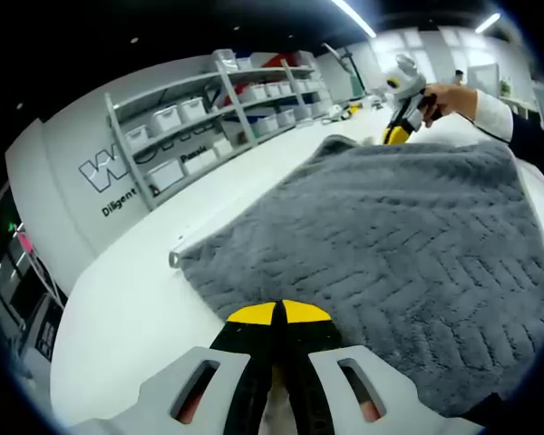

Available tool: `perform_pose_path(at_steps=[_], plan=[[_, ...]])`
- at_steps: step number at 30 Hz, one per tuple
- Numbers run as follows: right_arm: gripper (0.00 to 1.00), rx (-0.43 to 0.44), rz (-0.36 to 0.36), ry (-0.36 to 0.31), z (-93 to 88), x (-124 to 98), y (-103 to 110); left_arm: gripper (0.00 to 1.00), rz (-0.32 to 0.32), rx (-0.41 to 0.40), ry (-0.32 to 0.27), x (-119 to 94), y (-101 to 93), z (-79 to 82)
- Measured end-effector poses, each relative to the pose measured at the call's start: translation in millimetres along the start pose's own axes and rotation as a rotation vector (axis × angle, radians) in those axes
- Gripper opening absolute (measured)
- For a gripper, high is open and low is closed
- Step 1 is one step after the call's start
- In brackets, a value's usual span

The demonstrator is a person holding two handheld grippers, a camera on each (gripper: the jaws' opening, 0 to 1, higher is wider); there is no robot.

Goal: Open the folded towel by lifting each exposed corner and separating the folded layers until the towel lies flat within the target outline without major curled edges

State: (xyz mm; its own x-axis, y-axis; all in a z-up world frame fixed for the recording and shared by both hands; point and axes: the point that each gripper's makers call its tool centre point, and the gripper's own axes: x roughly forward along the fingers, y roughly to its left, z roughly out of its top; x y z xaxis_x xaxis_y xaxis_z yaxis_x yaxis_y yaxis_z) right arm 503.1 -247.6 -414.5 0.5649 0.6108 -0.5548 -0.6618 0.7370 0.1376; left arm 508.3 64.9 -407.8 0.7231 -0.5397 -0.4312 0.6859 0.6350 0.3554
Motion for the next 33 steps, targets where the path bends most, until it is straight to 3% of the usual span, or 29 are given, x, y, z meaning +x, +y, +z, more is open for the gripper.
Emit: perform_pose_path(at_steps=[24,33], plan=[[0.00,0.035,-0.091,-0.108,24.2,-16.1,-21.5,0.01,0.003,0.004,0.000,0.4,0.6,0.3],[0.00,0.018,-0.122,-0.044,11.5,-10.3,-25.9,0.01,0.003,0.008,0.000,0.4,0.2,0.2]])
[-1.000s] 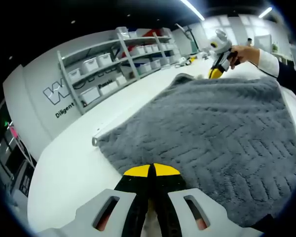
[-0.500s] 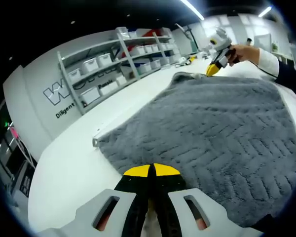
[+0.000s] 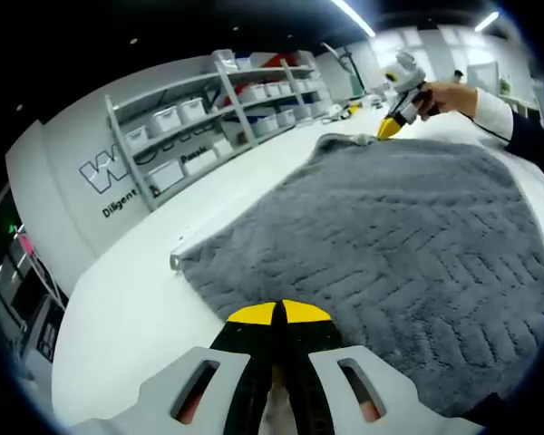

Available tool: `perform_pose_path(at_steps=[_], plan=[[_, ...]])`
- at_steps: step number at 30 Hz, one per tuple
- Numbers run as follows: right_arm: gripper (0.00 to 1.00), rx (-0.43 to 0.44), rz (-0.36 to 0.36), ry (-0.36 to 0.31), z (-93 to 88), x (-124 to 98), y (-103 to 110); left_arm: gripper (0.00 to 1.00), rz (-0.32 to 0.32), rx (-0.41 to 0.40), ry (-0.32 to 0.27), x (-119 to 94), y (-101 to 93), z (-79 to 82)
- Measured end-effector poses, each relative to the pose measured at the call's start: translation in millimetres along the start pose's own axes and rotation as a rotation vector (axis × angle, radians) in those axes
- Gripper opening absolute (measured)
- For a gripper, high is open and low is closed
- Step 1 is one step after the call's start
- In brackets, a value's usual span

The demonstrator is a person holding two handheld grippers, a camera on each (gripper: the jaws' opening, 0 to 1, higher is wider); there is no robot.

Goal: Open the folded towel by lifting each exposed corner and separating the folded layers until the towel lies flat within the target outline without major curled edges

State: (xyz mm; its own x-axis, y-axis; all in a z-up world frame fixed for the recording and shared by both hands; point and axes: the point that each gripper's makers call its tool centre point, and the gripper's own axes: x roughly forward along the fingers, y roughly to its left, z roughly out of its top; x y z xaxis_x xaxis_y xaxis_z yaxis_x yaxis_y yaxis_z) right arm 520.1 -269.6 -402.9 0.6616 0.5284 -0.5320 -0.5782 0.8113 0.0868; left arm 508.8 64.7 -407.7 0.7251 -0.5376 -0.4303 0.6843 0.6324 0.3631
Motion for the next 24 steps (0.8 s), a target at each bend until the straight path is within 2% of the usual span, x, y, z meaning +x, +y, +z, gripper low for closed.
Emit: perform_pose_path(at_steps=[2,9,18,21,24], plan=[[0.00,-0.007,-0.024,0.019,-4.6,-0.4,-4.7,0.01,0.000,0.001,0.000,-0.1,-0.1,-0.1],[0.00,-0.010,-0.020,0.022,-6.1,-0.5,-2.5,0.01,0.001,0.006,0.000,-0.4,-0.6,-0.1],[0.00,-0.034,-0.033,0.068,-16.0,1.8,-3.8,0.01,0.002,0.012,0.000,-0.1,-0.5,0.1],[0.00,-0.058,-0.037,0.061,-13.9,0.4,-5.4,0.01,0.002,0.015,-0.001,-0.1,-0.5,0.3],[0.00,-0.056,-0.028,0.017,-5.4,-4.2,-5.5,0.01,0.000,0.009,-0.001,0.2,0.1,0.3]])
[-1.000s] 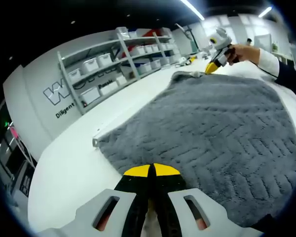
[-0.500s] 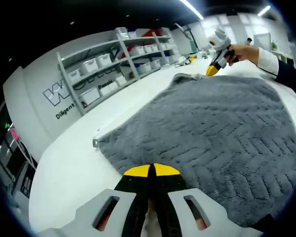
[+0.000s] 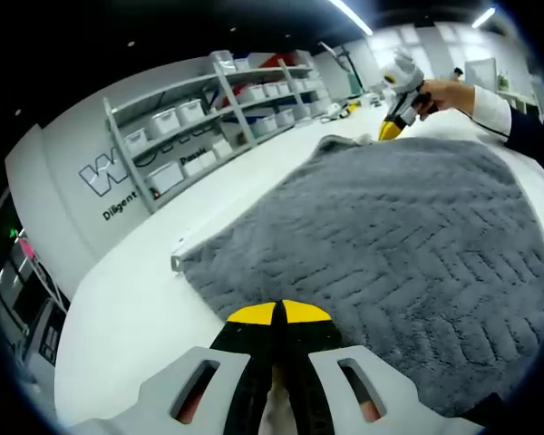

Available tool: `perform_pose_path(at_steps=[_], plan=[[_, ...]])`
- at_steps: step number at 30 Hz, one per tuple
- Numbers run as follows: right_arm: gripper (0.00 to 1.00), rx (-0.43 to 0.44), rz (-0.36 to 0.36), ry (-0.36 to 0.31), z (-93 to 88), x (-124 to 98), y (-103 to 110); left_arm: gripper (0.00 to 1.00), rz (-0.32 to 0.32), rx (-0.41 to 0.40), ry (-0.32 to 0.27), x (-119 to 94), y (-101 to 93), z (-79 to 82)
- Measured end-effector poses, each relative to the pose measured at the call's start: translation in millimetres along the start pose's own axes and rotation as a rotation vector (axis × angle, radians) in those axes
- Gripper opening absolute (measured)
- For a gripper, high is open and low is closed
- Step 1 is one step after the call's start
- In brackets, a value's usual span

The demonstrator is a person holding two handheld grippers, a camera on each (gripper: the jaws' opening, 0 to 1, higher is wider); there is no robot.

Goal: Open the folded towel by lifting each exposed corner and separating the folded layers until the towel lies flat within the target outline without major curled edges

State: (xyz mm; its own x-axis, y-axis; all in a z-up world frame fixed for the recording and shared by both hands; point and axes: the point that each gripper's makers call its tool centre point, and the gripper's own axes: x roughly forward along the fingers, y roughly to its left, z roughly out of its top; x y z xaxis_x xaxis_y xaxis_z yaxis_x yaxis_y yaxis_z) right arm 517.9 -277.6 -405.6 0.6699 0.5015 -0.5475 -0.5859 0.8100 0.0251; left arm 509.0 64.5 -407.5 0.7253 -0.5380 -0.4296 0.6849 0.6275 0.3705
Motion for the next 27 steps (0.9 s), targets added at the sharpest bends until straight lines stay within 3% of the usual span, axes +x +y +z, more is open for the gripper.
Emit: perform_pose_path(at_steps=[2,11,14,21,27], plan=[[0.00,0.026,0.017,-0.038,6.5,-2.2,1.8,0.01,-0.005,-0.015,-0.002,0.1,0.9,-0.1],[0.00,-0.005,-0.012,-0.052,8.8,-5.6,-5.4,0.01,-0.006,-0.015,-0.005,0.4,0.3,0.3],[0.00,0.003,0.030,-0.072,13.3,-4.0,4.0,0.01,-0.005,-0.016,-0.004,0.2,0.1,0.2],[0.00,0.013,0.089,-0.064,10.5,0.2,15.0,0.01,-0.005,-0.022,-0.010,-0.1,-0.2,0.2],[0.07,0.014,0.119,-0.023,1.7,7.0,21.8,0.01,-0.005,-0.041,-0.021,0.7,-0.5,0.8]])
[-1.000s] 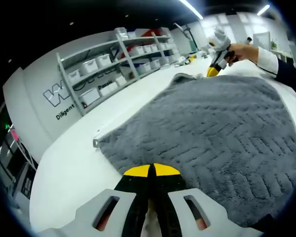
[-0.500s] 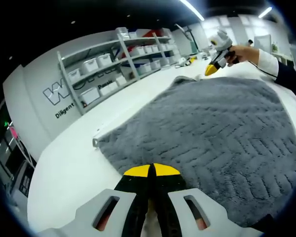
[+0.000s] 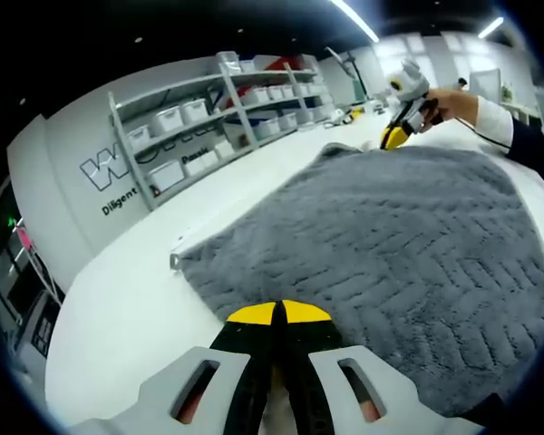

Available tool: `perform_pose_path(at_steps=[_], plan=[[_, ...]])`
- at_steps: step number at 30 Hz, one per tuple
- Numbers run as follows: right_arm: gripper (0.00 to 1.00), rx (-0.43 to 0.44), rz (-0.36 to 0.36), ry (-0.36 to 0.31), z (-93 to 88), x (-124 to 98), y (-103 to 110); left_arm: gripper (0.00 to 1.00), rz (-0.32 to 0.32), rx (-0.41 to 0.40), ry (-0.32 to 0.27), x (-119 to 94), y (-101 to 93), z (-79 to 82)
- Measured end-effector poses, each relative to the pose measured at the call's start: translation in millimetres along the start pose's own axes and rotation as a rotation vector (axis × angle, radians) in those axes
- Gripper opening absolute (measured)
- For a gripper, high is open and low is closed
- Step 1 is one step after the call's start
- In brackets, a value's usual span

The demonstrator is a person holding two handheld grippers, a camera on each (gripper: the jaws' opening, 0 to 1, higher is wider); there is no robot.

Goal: Open the folded towel by lifting each exposed corner and separating the folded layers until the towel lies flat within the target outline without major curled edges

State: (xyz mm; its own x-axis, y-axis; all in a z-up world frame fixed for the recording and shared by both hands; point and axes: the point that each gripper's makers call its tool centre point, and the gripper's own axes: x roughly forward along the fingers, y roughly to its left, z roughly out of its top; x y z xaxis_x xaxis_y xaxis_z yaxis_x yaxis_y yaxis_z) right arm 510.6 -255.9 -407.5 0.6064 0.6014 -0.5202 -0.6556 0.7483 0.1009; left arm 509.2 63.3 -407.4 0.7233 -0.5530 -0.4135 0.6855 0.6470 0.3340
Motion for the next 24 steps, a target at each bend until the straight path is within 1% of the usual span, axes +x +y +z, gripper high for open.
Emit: perform_pose_path(at_steps=[4,7,10,15,24], plan=[[0.07,0.029,0.009,0.022,-6.7,1.5,-1.2,0.01,0.001,0.000,-0.002,0.2,-0.3,0.2],[0.06,0.044,0.005,0.018,-6.5,1.3,-1.4,0.01,0.003,0.000,-0.006,0.9,-0.8,0.7],[0.06,0.031,0.003,0.017,-7.1,1.1,-1.2,0.01,0.004,-0.001,-0.012,1.7,-1.4,1.4],[0.06,0.045,0.004,0.011,-7.5,0.3,-2.7,0.01,0.005,0.002,-0.016,2.6,-2.4,2.6],[0.06,0.034,-0.025,0.009,-9.3,-2.5,-8.5,0.01,0.010,0.009,-0.034,7.0,-8.2,7.1]])
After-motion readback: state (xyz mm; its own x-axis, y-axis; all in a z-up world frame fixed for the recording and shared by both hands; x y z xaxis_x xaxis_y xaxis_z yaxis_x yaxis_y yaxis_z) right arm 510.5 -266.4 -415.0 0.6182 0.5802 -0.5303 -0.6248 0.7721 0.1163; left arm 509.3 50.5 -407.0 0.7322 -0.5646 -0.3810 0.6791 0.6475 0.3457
